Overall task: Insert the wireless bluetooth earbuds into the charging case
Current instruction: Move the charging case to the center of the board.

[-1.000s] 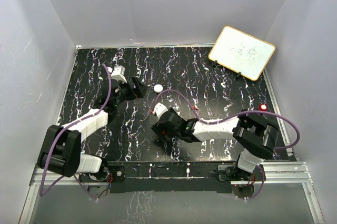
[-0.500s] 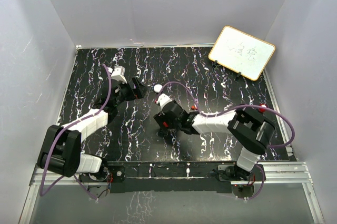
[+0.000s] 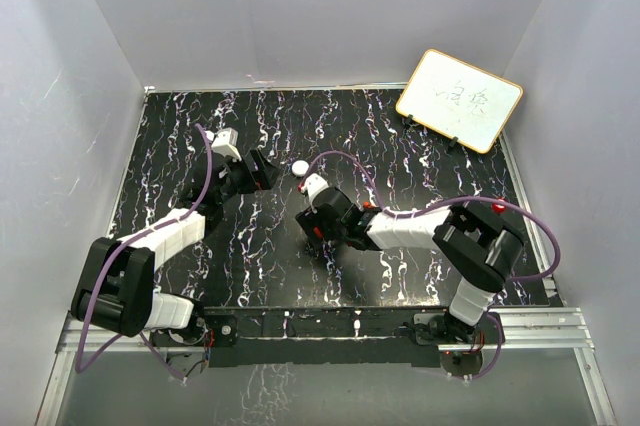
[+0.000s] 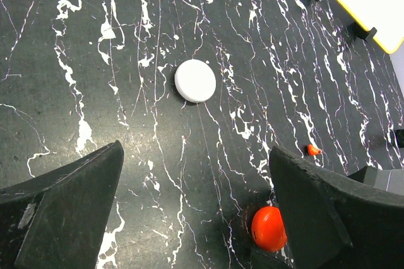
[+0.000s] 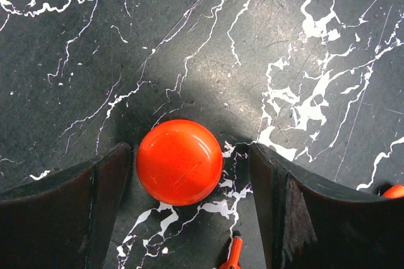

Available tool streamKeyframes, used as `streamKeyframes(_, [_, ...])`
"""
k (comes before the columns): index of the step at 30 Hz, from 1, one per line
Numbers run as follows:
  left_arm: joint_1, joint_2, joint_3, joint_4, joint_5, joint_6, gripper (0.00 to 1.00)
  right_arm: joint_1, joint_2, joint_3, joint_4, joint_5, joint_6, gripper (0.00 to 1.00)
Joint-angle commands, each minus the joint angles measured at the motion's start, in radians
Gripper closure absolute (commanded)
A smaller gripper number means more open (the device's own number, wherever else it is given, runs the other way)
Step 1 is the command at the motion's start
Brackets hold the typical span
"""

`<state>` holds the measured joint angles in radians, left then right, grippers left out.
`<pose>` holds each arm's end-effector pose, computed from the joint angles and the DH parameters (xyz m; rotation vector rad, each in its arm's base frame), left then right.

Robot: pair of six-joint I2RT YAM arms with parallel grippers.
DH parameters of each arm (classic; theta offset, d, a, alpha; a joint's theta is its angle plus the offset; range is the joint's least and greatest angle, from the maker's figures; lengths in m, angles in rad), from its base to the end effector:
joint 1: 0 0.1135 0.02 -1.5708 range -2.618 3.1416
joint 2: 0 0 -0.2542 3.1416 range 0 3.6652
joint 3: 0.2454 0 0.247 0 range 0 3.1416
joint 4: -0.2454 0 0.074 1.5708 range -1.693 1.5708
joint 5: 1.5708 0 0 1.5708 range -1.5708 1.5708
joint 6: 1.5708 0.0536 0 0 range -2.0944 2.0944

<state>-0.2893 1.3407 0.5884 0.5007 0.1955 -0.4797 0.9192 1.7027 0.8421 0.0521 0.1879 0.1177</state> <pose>0.2851 -0.0957 0.2096 -0.0362 1.8774 -0.7148 0.2157 0.2663 0.1313 -0.8446 2.2236 0.2775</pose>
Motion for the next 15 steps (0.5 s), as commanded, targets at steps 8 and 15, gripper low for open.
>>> streamKeyframes(8, [0.000,-0.020,-0.019,0.031,0.019,-0.006,0.01,-0.013,-0.093,0.006,-0.024,0.070,0.023,0.27])
streamKeyframes(15, [0.000,-0.029,-0.028,0.031,0.016,-0.010,0.01,-0.033,-0.122,0.005,-0.048,0.066,0.013,0.27])
